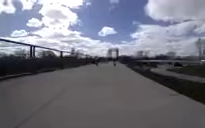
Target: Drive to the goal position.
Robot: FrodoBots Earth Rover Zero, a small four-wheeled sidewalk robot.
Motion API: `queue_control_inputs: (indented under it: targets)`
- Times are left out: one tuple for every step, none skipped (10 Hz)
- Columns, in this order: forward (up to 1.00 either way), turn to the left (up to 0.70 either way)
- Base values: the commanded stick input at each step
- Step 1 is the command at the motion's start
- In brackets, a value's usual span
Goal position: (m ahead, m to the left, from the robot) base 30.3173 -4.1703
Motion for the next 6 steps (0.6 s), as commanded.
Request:
queue_control_inputs:
  targets:
    - [1.00,0.00]
    - [1.00,0.00]
    - [1.00,0.00]
    - [1.00,-0.27]
    - [1.00,-0.27]
    - [1.00,-0.26]
